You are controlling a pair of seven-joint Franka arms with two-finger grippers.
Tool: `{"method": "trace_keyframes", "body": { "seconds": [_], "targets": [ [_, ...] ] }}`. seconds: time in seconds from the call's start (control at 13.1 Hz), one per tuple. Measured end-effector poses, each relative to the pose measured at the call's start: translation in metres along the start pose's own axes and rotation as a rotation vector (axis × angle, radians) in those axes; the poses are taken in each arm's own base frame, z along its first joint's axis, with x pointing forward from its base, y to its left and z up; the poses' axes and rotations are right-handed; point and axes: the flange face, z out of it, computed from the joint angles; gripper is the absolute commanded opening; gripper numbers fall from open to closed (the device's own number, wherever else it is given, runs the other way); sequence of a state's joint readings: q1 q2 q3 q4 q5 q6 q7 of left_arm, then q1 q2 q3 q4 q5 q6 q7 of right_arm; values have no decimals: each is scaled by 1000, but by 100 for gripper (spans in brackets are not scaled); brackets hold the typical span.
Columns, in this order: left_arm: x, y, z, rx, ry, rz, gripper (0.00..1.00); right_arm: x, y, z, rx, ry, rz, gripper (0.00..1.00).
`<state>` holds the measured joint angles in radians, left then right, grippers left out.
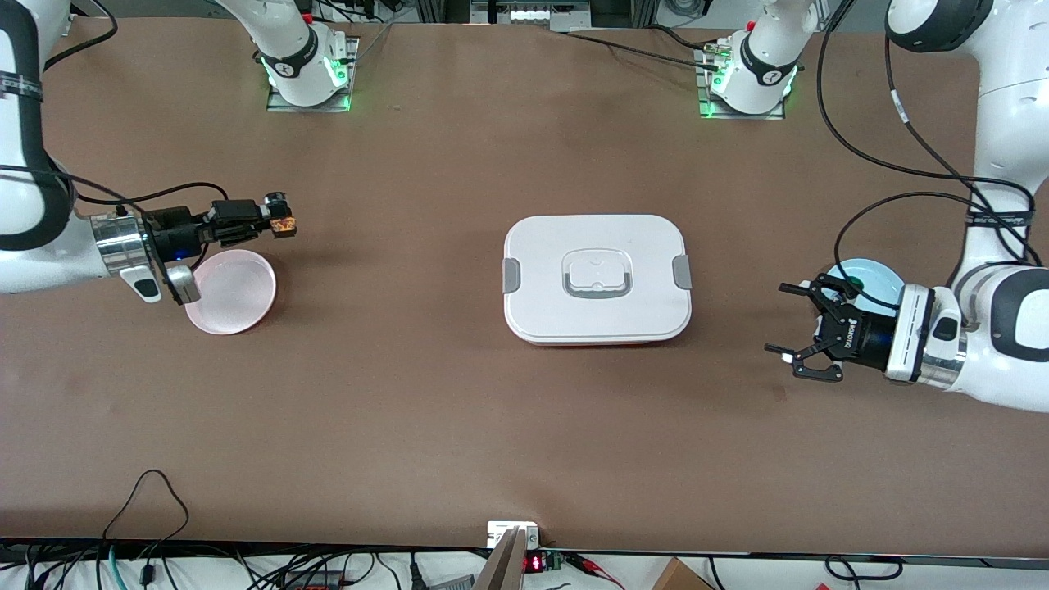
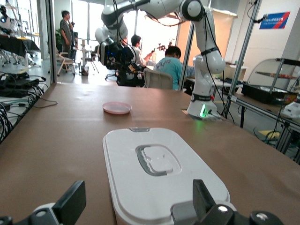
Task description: Transfer orange switch to right arm and place
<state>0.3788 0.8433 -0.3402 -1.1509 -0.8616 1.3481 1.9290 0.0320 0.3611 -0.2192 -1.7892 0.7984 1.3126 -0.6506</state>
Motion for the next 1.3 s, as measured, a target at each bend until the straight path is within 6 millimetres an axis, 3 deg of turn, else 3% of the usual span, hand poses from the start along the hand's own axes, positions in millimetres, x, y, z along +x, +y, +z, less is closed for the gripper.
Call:
{"method": "trace_keyframes", "body": {
  "seconds": [0.38,0.53,0.61,0.76,0.92,1.14,1.3],
  "targets": [
    [37,18,-43,7,-282,-19,100,-15,35,-33,-441,-173,-197,16],
    [86,39,-66,34,-470,-43,100,-11,35,-45,-597,-246,-295,16],
    [122,51,-70,58,-581,-65,100,-9,36,-50,-666,-286,-348,16],
    [193,73,-65,134,-766,-87,100,-5,40,-62,-770,-343,-440,16],
    [244,92,-50,225,-920,-79,100,-1,44,-69,-840,-372,-516,16],
    [280,112,-30,380,-1020,-118,100,6,55,-71,-920,-408,-684,16],
    [293,124,-33,527,-1040,-115,100,8,65,-65,-933,-441,-784,16]
  ]
}}
